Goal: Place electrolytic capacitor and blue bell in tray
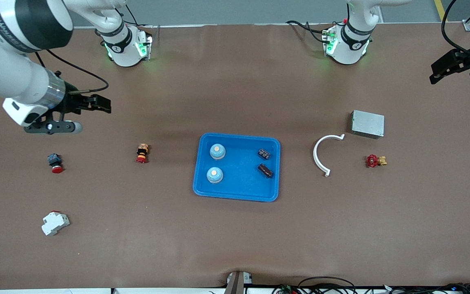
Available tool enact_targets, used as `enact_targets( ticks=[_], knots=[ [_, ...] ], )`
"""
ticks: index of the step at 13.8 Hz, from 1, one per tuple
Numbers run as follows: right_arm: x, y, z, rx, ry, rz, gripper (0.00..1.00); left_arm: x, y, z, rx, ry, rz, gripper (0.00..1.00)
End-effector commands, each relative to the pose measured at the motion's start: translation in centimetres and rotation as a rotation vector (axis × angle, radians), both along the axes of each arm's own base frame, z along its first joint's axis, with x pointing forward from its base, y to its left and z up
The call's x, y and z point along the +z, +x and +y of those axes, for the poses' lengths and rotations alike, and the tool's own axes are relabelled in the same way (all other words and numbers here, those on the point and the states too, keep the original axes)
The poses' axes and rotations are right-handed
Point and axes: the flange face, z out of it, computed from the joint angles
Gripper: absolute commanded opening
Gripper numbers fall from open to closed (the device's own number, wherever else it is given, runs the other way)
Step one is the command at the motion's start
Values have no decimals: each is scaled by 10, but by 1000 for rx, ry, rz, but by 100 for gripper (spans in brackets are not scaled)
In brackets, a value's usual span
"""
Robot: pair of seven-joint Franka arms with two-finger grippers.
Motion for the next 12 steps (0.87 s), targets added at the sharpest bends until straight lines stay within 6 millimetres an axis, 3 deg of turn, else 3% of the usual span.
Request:
enact_targets(
  ticks=[1, 5, 8, 12],
  knots=[
    [15, -6, -8, 14, -2, -21, 100, 9, -1, -12, -31, -26, -23, 100],
    [24, -3, -11, 12, -13, -42, 100, 10, -1, -13, -31, -54, -24, 100],
    [37, 2, -26, -15, -16, -69, 100, 12, -2, -12, -29, -56, -32, 100],
    [62, 7, -75, -40, -4, -106, 100, 11, 1, -13, -29, -57, -46, 100]
  ],
)
